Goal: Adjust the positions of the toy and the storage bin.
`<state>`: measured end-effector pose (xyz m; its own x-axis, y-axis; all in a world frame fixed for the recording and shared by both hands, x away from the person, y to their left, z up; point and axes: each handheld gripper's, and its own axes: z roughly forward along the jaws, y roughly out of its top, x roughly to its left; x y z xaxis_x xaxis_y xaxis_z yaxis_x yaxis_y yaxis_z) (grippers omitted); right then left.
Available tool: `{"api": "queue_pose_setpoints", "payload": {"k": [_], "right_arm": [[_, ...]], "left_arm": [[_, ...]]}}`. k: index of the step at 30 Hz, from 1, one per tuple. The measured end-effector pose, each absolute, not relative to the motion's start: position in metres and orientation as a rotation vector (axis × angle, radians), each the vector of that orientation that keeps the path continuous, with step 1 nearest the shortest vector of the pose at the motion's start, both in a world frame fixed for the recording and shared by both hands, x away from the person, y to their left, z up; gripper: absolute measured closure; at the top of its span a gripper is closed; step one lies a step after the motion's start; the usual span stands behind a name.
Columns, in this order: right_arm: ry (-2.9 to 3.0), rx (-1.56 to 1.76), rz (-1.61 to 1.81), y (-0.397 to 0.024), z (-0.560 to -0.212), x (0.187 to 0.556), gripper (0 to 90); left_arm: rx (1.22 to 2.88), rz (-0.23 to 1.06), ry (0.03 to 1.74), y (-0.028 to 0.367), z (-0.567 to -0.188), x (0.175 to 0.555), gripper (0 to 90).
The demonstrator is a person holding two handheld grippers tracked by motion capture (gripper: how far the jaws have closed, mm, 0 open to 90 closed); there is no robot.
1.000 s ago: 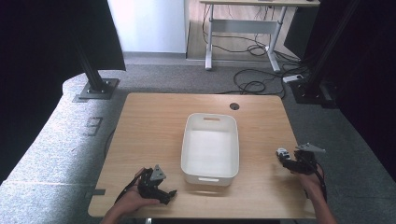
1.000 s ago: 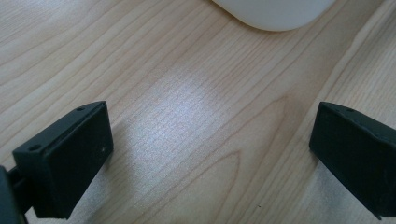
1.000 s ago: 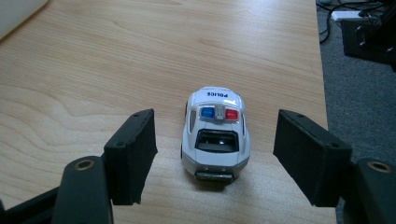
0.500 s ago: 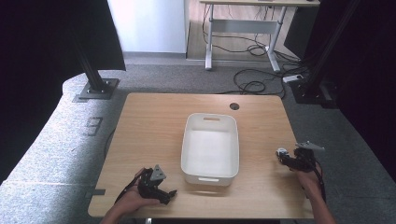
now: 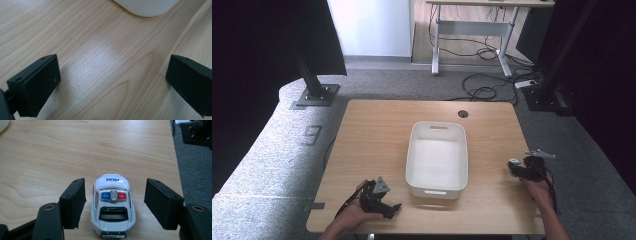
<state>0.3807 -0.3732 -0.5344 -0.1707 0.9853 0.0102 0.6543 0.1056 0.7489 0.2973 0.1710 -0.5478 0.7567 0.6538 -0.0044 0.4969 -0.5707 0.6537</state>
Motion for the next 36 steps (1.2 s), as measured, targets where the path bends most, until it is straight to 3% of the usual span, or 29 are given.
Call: {"api": "queue_pose_setpoints", "payload": {"k": [17, 29, 36], "right_arm": [[1.876, 1.613, 0.827, -0.374, -0.543, 0.386, 35.1], [1.912, 1.622, 0.824, -0.37, -0.547, 0.389, 49.4], [1.92, 1.622, 0.824, -0.371, -0.547, 0.39, 50.0]], "left_arm": [[2.3, 0.314, 0.858, 0.171, -0.548, 0.297, 0.0], [2.299, 0.314, 0.859, 0.171, -0.548, 0.297, 0.0], [2.299, 0.314, 0.856, 0.171, -0.548, 0.297, 0.0]]}}
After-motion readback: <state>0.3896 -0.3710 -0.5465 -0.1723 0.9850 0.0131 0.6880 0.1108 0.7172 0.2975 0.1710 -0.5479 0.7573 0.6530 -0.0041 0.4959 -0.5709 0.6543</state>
